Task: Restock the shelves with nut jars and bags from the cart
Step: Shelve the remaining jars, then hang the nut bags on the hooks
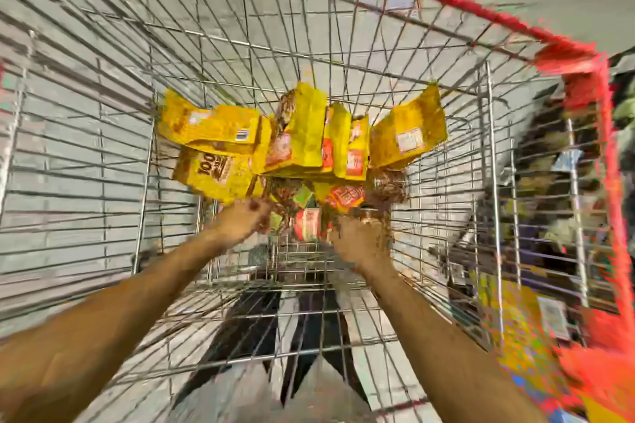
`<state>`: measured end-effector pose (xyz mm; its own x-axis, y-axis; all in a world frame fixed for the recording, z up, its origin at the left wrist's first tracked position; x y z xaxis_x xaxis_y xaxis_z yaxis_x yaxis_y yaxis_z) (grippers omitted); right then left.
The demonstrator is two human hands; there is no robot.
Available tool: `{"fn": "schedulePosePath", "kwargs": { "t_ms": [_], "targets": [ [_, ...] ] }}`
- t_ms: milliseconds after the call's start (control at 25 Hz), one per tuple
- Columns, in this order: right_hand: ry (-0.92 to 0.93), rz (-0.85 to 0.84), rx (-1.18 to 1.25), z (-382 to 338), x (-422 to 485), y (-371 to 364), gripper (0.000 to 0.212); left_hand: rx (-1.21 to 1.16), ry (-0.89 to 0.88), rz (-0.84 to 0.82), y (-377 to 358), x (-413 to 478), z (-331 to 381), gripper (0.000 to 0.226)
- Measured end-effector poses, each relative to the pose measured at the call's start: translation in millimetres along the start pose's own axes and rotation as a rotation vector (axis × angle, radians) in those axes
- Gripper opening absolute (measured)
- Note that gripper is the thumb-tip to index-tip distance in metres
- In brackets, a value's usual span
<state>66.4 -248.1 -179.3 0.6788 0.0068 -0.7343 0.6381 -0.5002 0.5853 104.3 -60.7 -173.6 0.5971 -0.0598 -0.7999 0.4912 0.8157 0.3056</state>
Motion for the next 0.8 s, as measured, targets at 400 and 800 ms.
{"fn": "schedulePosePath", "kwargs": {
  "t_ms": [400, 800],
  "targets": [
    [0.192, -0.180, -0.588, 26, 154, -154, 0.049, -0.032, 0.150, 0.263, -76, 147, -154, 0.067],
    [0.429, 0.294, -0.823, 13, 146, -141, 0.024, -0.026, 0.348, 0.437, -102, 184, -164, 0.134]
  ]
}}
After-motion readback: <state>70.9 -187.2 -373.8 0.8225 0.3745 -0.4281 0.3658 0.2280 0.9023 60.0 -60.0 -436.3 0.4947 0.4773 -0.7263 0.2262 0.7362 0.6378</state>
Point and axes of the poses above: each hand's wrist, its own x-axis towards the middle knuckle, its own y-axis out of the back of the hand, z = x × y, the point moved 8 cm from there along x, towards the middle knuckle, and after that the axes turned 3 degrees about x, right-handed, at the moved point
